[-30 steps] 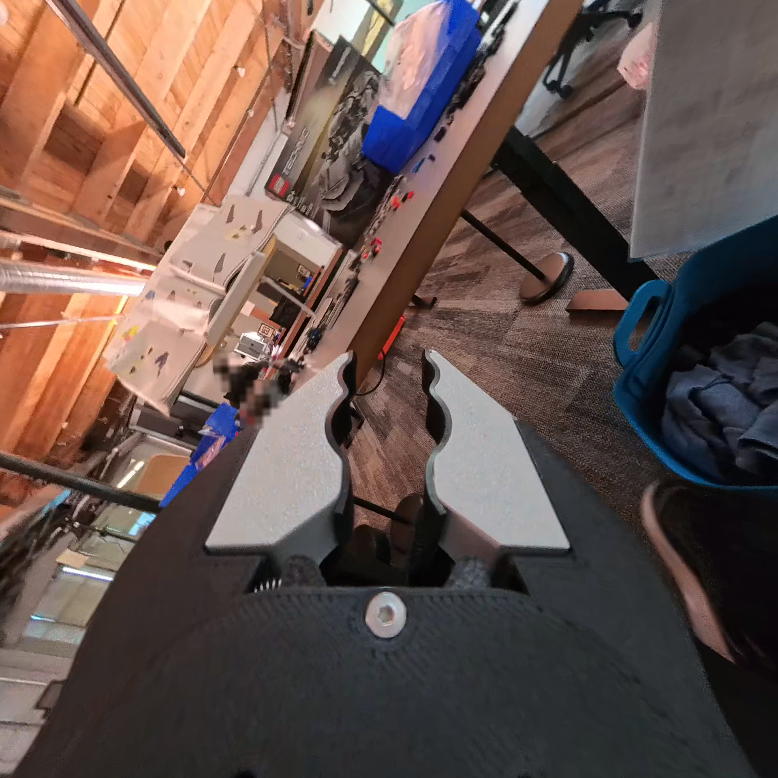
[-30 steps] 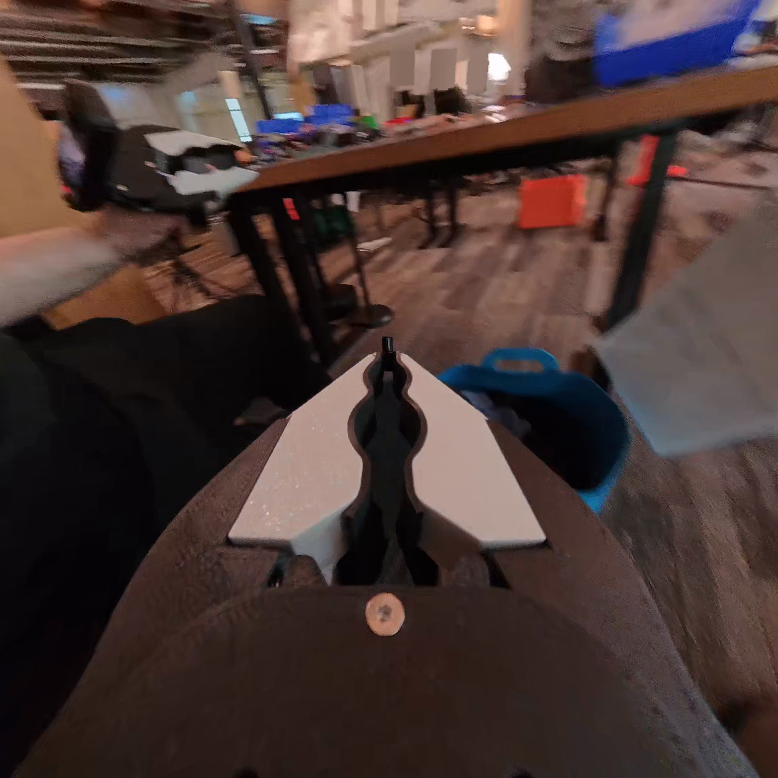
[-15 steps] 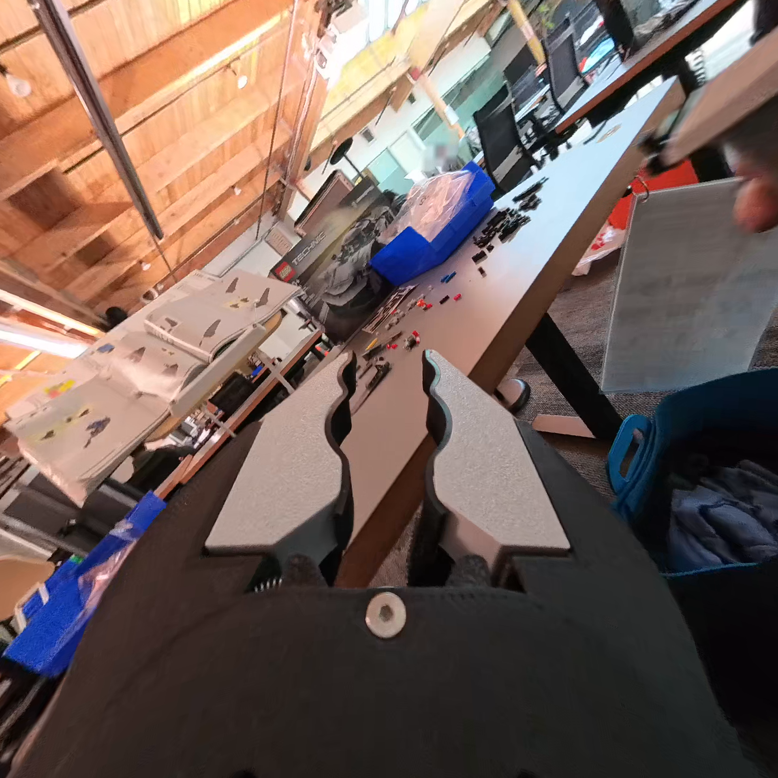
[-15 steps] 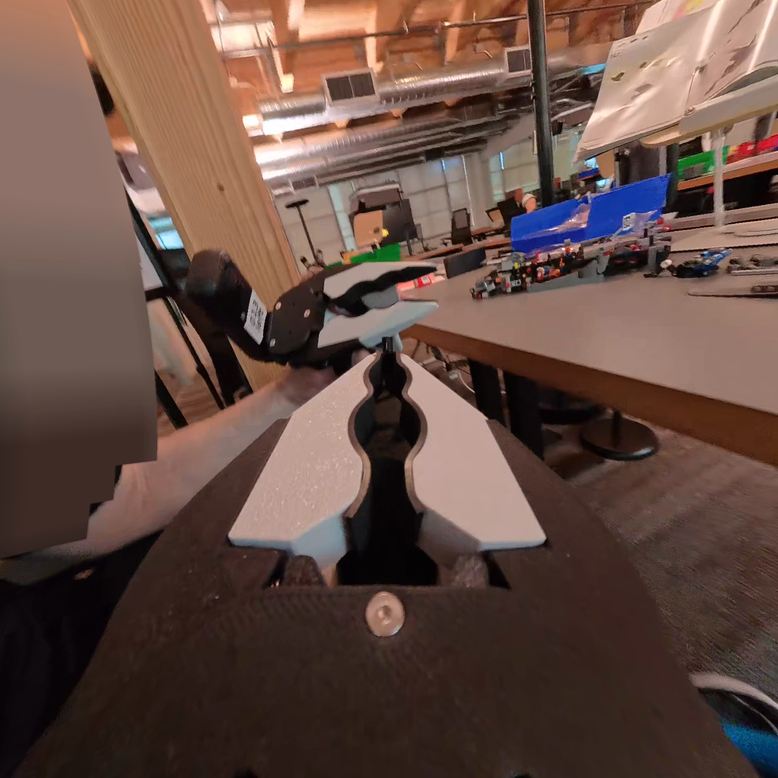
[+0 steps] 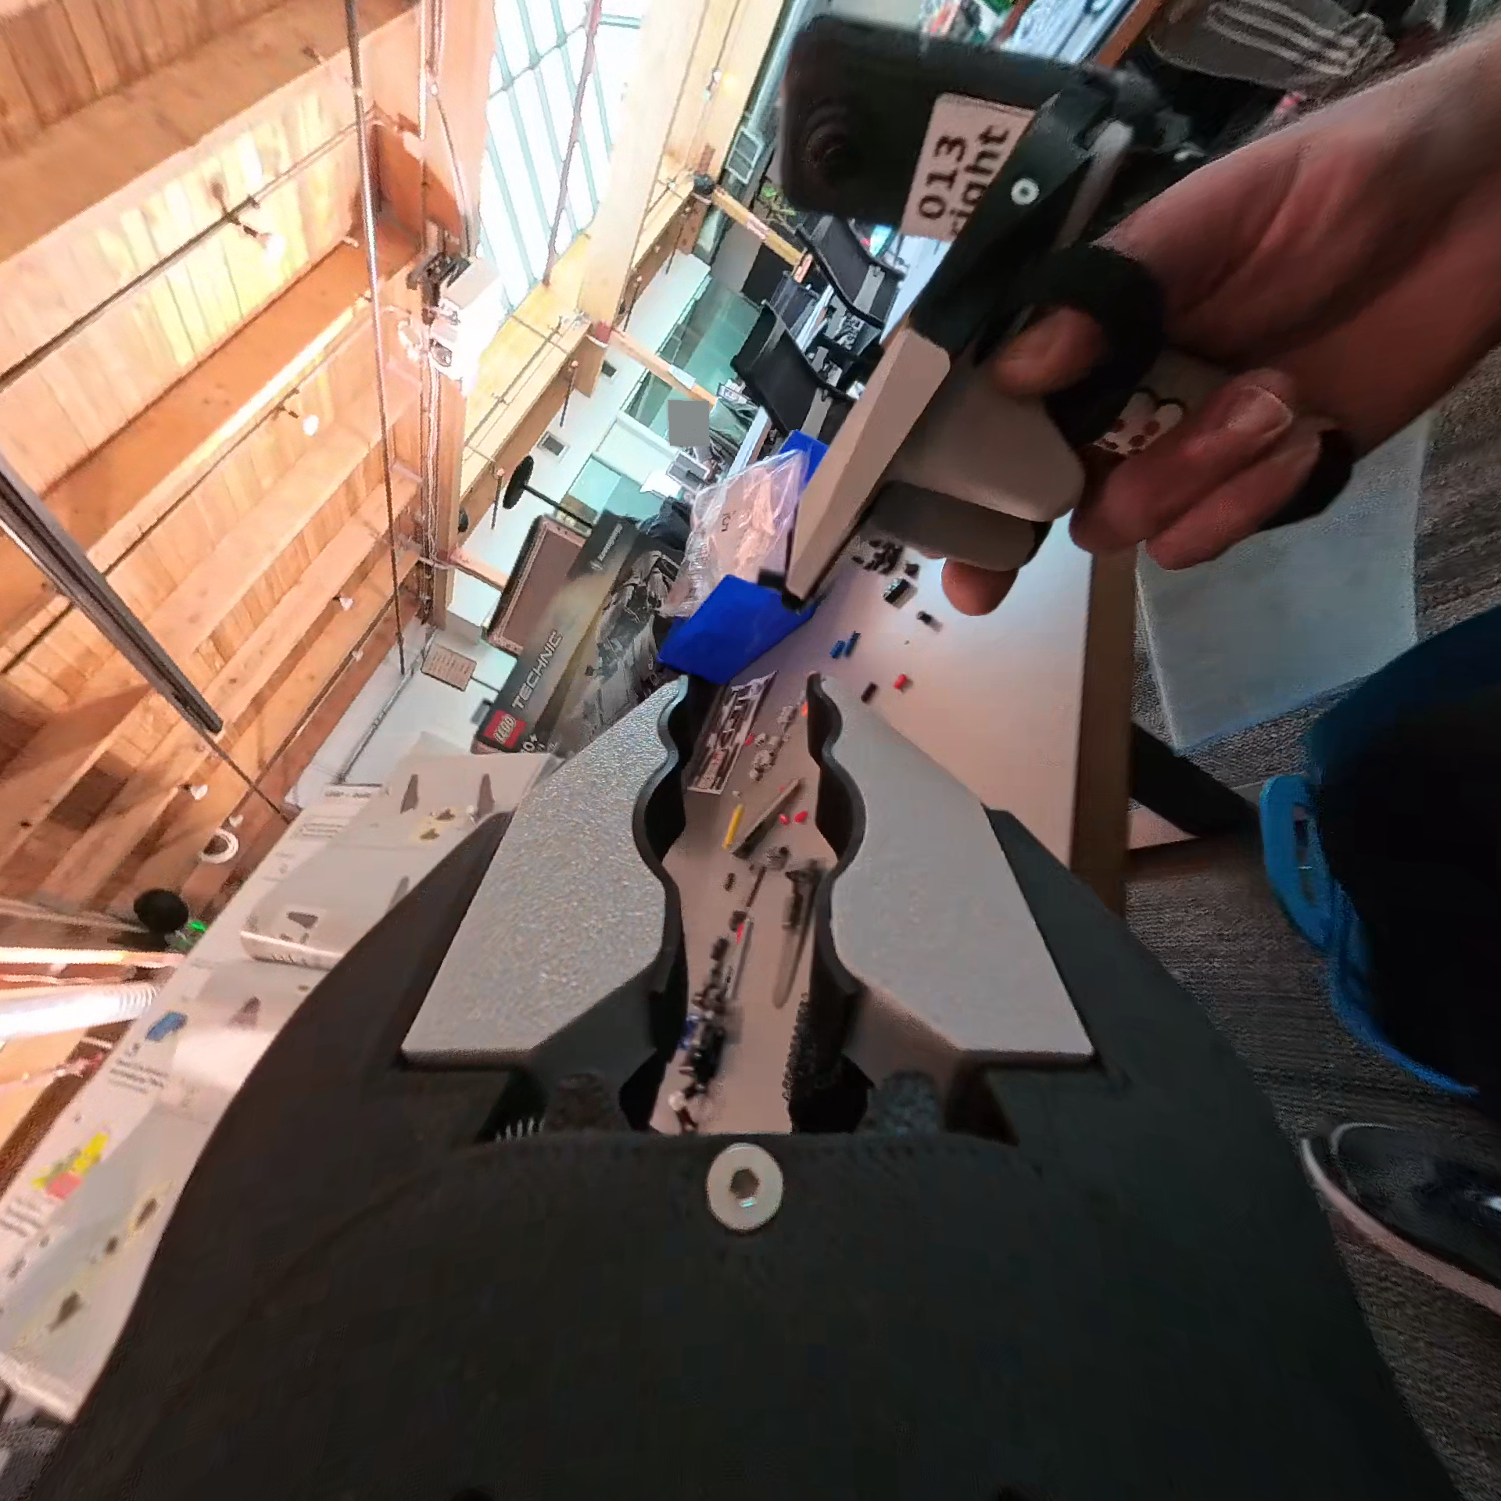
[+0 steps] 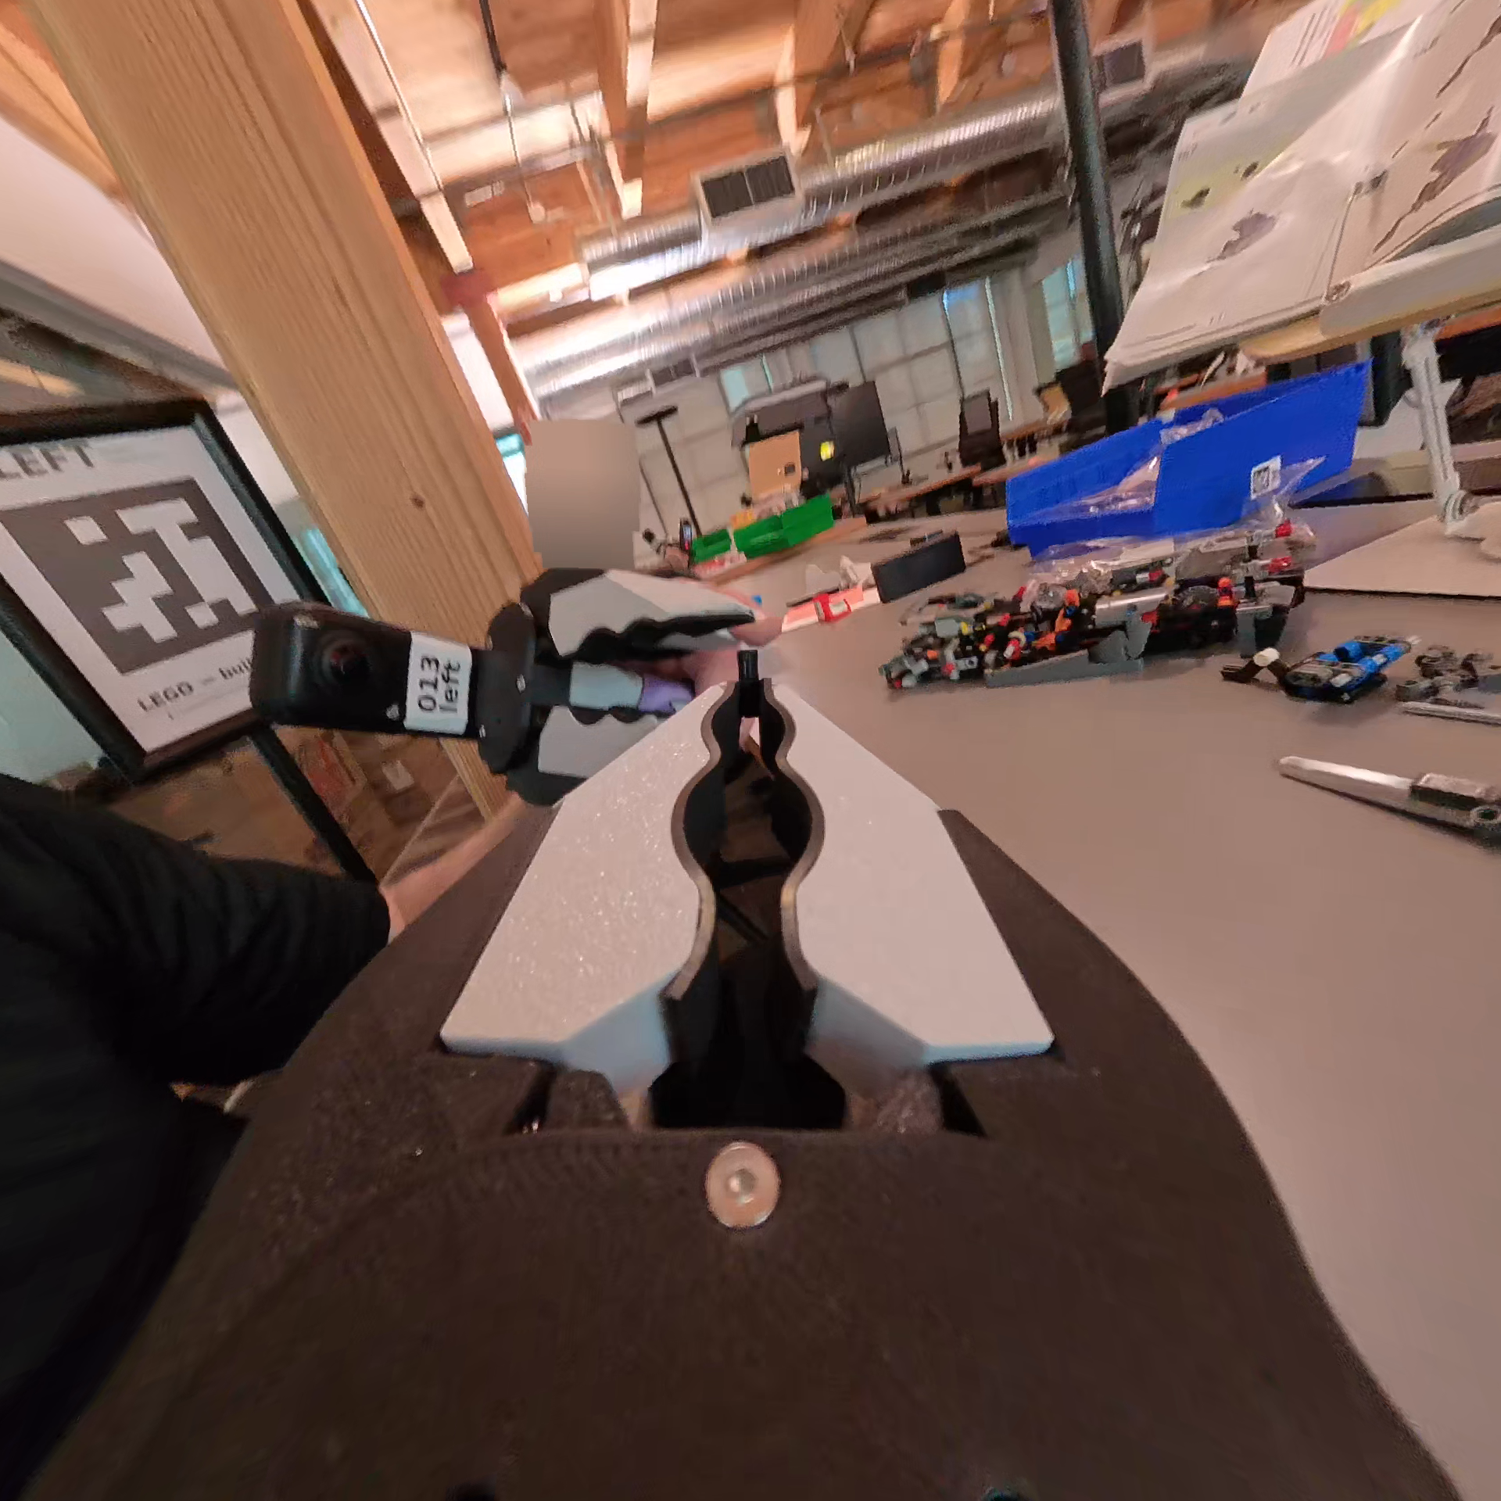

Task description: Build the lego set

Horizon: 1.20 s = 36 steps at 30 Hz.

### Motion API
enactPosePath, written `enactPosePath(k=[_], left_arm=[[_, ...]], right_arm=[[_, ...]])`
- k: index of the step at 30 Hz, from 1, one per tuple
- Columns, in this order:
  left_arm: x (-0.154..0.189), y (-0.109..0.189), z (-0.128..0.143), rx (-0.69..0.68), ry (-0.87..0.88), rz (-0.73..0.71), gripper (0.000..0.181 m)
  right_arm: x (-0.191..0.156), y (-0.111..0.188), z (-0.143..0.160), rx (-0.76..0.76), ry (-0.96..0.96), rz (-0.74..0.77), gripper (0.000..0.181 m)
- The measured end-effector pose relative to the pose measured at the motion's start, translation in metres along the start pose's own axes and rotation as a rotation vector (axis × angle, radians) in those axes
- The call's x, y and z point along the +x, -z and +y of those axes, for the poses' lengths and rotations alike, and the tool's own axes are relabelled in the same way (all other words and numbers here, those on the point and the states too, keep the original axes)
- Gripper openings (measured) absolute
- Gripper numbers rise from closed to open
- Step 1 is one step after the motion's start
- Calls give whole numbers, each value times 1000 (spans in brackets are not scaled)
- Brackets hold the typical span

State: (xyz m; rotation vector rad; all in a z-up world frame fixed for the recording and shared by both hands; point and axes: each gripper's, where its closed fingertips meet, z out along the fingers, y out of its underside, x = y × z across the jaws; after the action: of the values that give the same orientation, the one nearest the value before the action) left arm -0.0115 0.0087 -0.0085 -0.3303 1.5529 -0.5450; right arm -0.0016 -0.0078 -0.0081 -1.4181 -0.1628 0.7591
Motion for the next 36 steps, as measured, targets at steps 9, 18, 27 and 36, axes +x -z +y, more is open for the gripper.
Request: enactPosePath(k=[9,18,27,36], left_arm=[[-21,-21,41,-38,-138,194,27],[-30,-35,114,-106,-217,224,26],[-31,-56,162,-124,-261,243,27],[-15,-71,172,-82,-242,343,23]], right_arm=[[44,-28,2,-332,76,-104,3],[120,-65,35,-698,191,-145,2],[174,-79,57,-880,81,-244,2],[177,-77,58,-916,60,-296,2]])
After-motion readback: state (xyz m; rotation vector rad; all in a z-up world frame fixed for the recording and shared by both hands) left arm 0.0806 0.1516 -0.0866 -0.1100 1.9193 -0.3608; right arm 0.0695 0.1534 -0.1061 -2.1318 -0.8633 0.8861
